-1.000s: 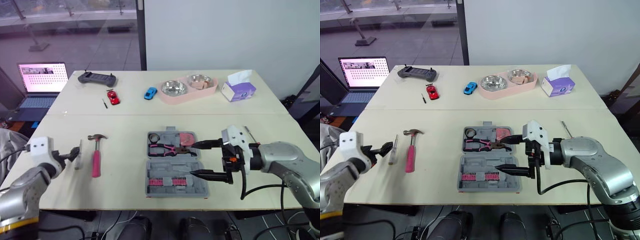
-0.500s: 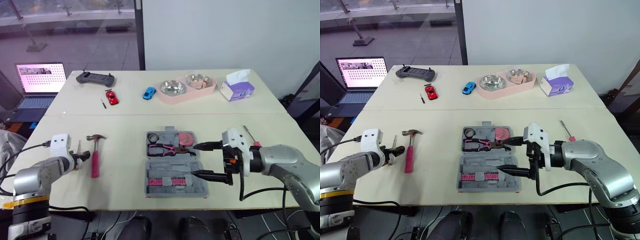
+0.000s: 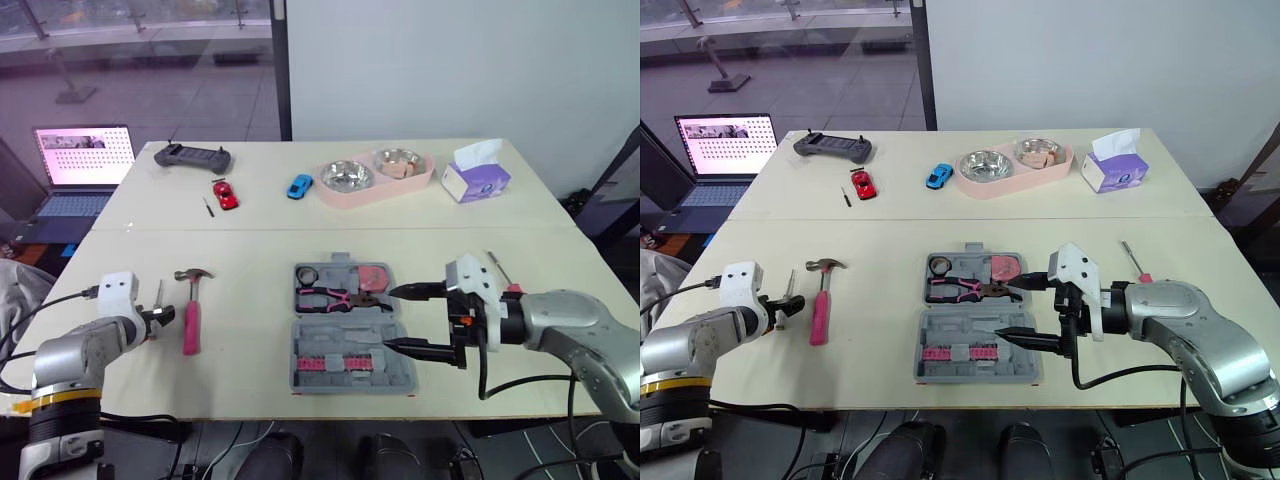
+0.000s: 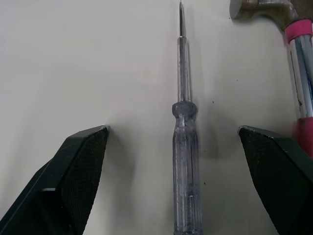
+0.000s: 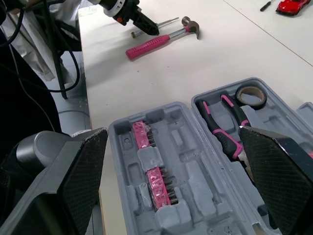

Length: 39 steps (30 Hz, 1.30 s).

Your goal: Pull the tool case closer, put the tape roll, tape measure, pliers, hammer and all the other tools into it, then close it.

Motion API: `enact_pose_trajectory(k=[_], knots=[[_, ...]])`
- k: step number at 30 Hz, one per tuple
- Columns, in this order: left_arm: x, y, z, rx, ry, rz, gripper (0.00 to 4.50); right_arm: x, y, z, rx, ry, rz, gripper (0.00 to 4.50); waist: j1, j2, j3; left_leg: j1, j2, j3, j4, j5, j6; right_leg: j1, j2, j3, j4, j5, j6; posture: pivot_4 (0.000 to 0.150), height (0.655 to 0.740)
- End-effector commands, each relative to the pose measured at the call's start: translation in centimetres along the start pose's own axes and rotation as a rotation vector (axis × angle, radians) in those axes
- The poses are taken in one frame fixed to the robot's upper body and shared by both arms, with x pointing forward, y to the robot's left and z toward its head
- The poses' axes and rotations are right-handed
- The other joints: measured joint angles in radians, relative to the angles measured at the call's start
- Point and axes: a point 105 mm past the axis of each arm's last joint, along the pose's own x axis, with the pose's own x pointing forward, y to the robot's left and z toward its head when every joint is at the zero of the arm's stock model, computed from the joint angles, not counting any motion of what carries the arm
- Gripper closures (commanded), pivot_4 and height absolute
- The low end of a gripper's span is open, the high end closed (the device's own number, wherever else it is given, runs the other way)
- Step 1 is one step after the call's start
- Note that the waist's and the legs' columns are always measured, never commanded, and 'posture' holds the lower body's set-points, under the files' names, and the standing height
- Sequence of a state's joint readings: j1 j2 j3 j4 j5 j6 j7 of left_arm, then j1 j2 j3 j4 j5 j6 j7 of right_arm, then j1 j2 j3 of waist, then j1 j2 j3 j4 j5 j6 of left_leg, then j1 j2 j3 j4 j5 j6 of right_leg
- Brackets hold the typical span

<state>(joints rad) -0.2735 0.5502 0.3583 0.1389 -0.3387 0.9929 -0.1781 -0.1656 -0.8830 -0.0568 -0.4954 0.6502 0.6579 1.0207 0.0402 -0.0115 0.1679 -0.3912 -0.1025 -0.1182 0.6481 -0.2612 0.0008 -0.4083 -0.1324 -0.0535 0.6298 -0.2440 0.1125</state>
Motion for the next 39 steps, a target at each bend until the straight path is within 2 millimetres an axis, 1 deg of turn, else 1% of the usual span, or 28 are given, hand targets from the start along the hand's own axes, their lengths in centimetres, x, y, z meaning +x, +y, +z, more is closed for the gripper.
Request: enact_pose_trajectory(k=[1,3,4,10,20,21,23,24,25,26,29,30,31,33,35,37,39], knots=[[0.3,0.0,-0.5,0.004,0.019,-0.001,0.28,-0.5,0.1,1.2,-0.049,-0.011,-0.013,0.0,0.0,0.0,0.0,0.0,0.0,0.0,0.0,0.0,0.0,0.0,0.0,0.0,0.0,0.0,0.0,0.15,0.74],[0.5,-0.3,-0.5,0.02,0.022,-0.008,0.93,-0.4,0.1,1.3,-0.048,-0.011,-0.014,0.0,0.001,0.0,0.0,0.0,0.0,0.0,0.0,0.0,0.0,0.0,0.0,0.0,0.0,0.0,0.0,0.15,0.74],[0.6,-0.3,-0.6,0.026,0.023,-0.01,1.34,-0.4,0.1,1.3,-0.047,-0.011,-0.014,0.0,0.002,0.0,0.0,0.0,0.0,0.0,0.0,0.0,0.0,0.0,0.0,0.0,0.0,0.0,0.0,0.15,0.74],[0.9,-1.0,-0.3,0.044,0.015,-0.031,4.44,-0.4,0.1,1.4,-0.052,-0.008,-0.023,0.0,0.002,0.0,0.0,0.0,-0.001,0.0,0.0,0.0,0.0,0.0,-0.001,0.0,0.0,0.0,0.0,0.15,0.74],[1.0,-0.8,-0.5,0.047,0.013,-0.019,4.47,-0.4,-0.2,1.4,-0.053,-0.007,-0.041,0.0,0.002,0.001,0.0,0.0,-0.001,0.0,0.0,0.0,0.0,0.0,-0.001,0.0,0.0,0.0,0.0,0.15,0.74],[1.0,-0.8,0.1,0.045,-0.024,-0.02,4.47,-0.4,-0.2,1.4,-0.053,-0.008,-0.044,0.0,0.003,0.001,0.0,0.0,-0.001,0.0,0.0,0.0,0.0,0.0,0.0,0.0,0.0,0.0,0.0,0.15,0.74],[0.4,-1.2,2.1,0.065,-0.141,-0.033,4.47,-0.4,-0.2,1.4,-0.052,-0.009,-0.05,0.0,0.003,0.001,0.0,0.0,-0.001,0.0,0.0,0.0,0.0,0.0,-0.001,0.0,0.0,0.0,0.0,0.15,0.74],[0.2,-1.3,2.8,0.074,-0.183,-0.036,4.47,-0.4,-0.2,1.4,-0.052,-0.01,-0.052,0.0,0.003,0.0,0.0,0.0,-0.001,0.0,0.0,0.0,0.0,0.0,-0.001,0.0,0.0,0.0,0.0,0.15,0.74],[-0.5,-1.1,4.2,0.103,-0.271,-0.022,4.47,-0.5,-0.3,1.4,-0.049,-0.012,-0.06,0.0,0.002,-0.001,0.0,0.0,-0.001,0.0,0.0,0.0,0.0,0.0,-0.001,0.0,0.0,0.0,0.0,0.15,0.74],[-1.2,-1.0,5.0,0.126,-0.321,-0.021,4.47,-0.6,-0.4,1.4,-0.047,-0.012,-0.071,0.0,0.002,-0.003,0.002,0.0,-0.001,0.0,0.0,0.0,0.0,0.0,-0.001,0.0,0.0,0.0,0.0,0.15,0.74],[-2.5,-0.8,6.1,0.174,-0.386,-0.034,4.47,-0.9,-0.5,1.4,-0.041,-0.011,-0.092,0.0,0.001,-0.005,0.003,-0.001,0.0,0.0,0.0,0.0,0.0,-0.001,-0.001,0.0,-0.001,0.0,0.0,0.15,0.74],[-3.4,-1.1,6.9,0.233,-0.429,-0.064,4.47,-1.2,-0.6,1.3,-0.036,-0.009,-0.11,0.0,-0.001,-0.005,0.003,-0.001,0.0,0.0,0.0,0.0,0.0,-0.001,-0.001,0.0,-0.001,0.0,0.0,0.15,0.74],[-4.6,-2.5,8.1,0.315,-0.455,-0.159,4.47,-1.6,-0.8,1.1,-0.026,-0.005,-0.134,0.0,-0.001,-0.005,0.003,-0.002,0.0,0.0,-0.001,0.0,0.0,-0.001,-0.001,0.0,-0.001,0.0,0.0,0.15,0.74],[-6.0,-4.7,9.1,0.427,-0.457,-0.3,4.47,-1.9,-0.9,0.9,-0.015,-0.002,-0.167,0.0,0.001,-0.006,0.004,-0.002,0.0,0.0,-0.001,-0.001,0.0,-0.002,-0.001,0.0,-0.001,0.0,0.0,0.15,0.74],[-6.8,-7.7,8.9,0.572,-0.384,-0.483,4.47,-2.2,-1.0,0.8,-0.003,-0.011,-0.2,0.0,0.009,-0.003,0.006,-0.002,0.0,0.0,-0.001,-0.001,0.0,-0.001,-0.001,0.0,-0.002,0.0,0.0,0.15,0.74],[-7.4,-10.1,8.1,0.711,-0.296,-0.637,4.47,-2.4,-1.2,0.8,0.006,-0.022,-0.234,0.0,0.014,0.0,0.006,-0.002,-0.001,0.0,0.0,-0.001,0.0,0.0,-0.001,-0.001,-0.002,0.0,0.0,0.15,0.74],[-8.0,-12.1,7.6,0.798,-0.222,-0.766,4.47,-2.6,-1.2,0.6,0.014,-0.025,-0.256,0.0,0.012,0.001,0.006,-0.001,-0.001,0.002,0.0,-0.002,-0.002,0.0,-0.001,0.0,-0.003,0.0,-0.001,0.15,0.74]])
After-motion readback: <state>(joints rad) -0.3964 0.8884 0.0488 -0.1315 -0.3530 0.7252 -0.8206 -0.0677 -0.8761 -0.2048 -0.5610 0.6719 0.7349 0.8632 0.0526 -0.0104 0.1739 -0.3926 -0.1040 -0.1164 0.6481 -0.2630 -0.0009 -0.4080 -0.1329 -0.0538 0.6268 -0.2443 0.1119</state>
